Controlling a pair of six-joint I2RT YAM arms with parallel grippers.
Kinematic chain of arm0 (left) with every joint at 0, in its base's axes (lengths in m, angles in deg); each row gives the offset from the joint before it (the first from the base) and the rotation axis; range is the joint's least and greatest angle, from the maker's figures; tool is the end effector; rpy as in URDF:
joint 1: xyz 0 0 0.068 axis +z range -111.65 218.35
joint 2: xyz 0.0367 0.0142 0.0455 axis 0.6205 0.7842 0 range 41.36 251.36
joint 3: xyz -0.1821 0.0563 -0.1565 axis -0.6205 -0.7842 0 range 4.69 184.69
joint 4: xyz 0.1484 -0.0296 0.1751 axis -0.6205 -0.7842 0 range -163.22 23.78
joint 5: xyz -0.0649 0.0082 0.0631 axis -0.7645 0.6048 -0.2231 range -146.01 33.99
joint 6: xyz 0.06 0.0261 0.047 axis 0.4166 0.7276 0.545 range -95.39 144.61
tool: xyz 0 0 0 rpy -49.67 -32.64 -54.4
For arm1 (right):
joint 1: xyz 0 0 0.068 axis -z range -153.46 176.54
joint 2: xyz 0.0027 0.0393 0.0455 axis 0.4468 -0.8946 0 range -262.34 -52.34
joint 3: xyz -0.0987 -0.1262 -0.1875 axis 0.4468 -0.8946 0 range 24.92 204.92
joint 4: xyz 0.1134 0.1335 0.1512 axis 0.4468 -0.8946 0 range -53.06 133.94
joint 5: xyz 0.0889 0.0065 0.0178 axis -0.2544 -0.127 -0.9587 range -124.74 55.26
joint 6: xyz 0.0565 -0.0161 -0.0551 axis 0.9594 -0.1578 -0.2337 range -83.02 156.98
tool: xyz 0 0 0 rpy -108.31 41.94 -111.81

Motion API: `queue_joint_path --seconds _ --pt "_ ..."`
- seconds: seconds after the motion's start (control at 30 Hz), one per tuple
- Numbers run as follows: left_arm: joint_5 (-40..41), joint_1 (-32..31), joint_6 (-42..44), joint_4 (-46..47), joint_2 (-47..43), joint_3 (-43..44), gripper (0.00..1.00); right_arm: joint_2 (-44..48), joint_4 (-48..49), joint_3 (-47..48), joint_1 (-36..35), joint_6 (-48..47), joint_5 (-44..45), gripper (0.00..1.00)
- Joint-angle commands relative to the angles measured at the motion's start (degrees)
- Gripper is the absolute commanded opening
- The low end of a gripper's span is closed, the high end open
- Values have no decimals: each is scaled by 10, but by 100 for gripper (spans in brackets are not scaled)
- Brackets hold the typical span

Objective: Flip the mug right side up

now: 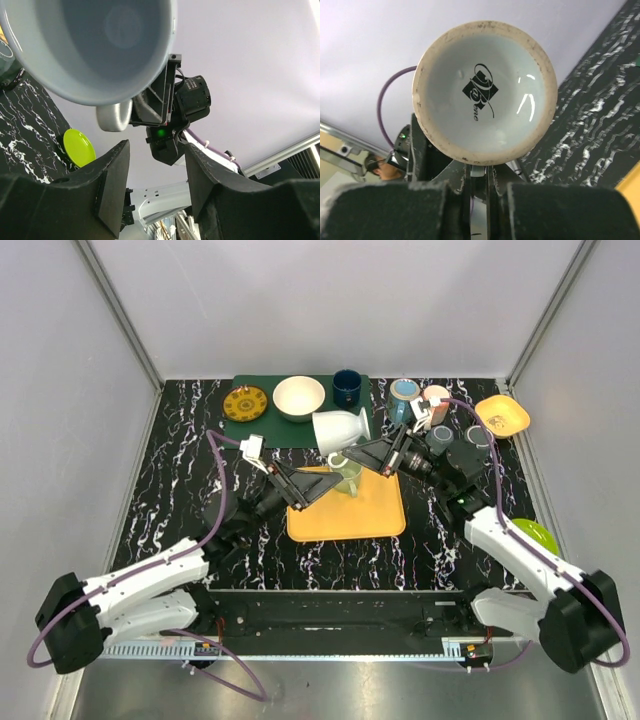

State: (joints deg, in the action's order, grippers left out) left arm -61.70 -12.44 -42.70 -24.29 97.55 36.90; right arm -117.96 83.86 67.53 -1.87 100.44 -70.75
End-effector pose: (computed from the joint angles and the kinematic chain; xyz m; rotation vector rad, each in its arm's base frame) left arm 0.1484 -0.1927 0.3227 -0.1133 1.4920 -1.7985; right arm 0.2145 0.1626 0.3392 -0.1678 1.5558 1.7133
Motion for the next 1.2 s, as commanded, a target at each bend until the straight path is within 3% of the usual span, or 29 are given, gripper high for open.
queue_joint_path --seconds 0.0,0.13,0.3,0.47,0.53,0.7,1.17 --pt "-18 12 29 -26 -54 -17 51 96 -130 45 -2 -125 66 0" --pt "22 13 79 -104 -156 -50 53 153 -283 67 7 -237 130 0" --pt "55 16 102 -185 -261 -86 54 216 -462 68 16 -310 222 0" --pt "93 16 121 -249 -311 -102 56 250 -647 56 15 -339 456 0" --pt "103 16 119 -256 -317 -108 56 250 -673 37 15 -329 529 0" --pt "105 16 125 -264 -296 -102 57 194 -683 19 16 -318 612 0" --pt "149 17 165 -360 -278 -79 57 -4 -653 16 51 -308 655 0"
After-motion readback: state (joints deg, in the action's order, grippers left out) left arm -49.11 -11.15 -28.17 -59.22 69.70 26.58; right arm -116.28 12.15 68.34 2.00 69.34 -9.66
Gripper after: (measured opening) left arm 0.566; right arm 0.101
